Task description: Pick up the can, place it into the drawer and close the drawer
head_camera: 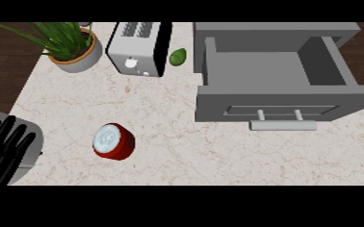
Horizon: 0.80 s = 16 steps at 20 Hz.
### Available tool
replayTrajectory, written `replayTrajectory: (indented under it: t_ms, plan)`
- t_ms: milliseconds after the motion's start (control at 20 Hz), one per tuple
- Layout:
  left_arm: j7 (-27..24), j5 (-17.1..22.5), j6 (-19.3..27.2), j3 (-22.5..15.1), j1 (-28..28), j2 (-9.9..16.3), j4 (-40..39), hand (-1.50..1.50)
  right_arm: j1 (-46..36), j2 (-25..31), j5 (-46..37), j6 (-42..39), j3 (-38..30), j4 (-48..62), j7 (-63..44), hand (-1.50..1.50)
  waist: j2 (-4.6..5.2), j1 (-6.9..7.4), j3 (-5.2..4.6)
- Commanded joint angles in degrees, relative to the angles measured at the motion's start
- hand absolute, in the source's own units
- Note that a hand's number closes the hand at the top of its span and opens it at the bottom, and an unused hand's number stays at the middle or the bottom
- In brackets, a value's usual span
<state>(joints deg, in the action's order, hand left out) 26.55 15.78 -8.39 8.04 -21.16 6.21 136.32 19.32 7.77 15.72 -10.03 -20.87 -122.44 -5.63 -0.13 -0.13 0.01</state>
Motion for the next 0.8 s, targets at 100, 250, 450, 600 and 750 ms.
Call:
replayTrajectory:
  t_ms: [100, 250, 450, 600, 750]
  plan:
    - [4.57, 6.38, 1.69, 0.56, 1.10, -2.38, 3.09, -1.50, 3.45, -0.13, 4.19, -3.97, -4.10, -0.56, 1.76, -1.50, -0.01, 0.01, 0.00]
    - [5.63, 6.46, 3.13, -0.01, 3.00, -3.92, 0.68, -1.50, 2.74, -0.69, 1.61, -4.31, -3.54, 0.16, 2.49, -1.50, 0.05, 0.01, 0.00]
    - [7.96, 8.19, 3.44, 1.81, 8.94, -2.07, -4.77, -1.50, 3.73, -2.96, 1.29, -6.65, -3.53, 1.95, 4.34, -1.50, 0.10, -0.09, 0.00]
    - [0.32, 2.27, 1.66, -1.82, 8.48, -5.61, -11.71, -1.50, 4.15, -0.11, 6.41, -9.76, -8.22, 2.07, 3.53, -1.50, 0.09, -0.19, -0.02]
    - [-4.11, -3.10, 4.41, -7.29, 5.18, -6.11, -11.79, -1.50, 4.75, -0.21, 6.23, -11.40, -9.70, 3.56, 4.30, -1.50, 0.07, -0.12, -0.01]
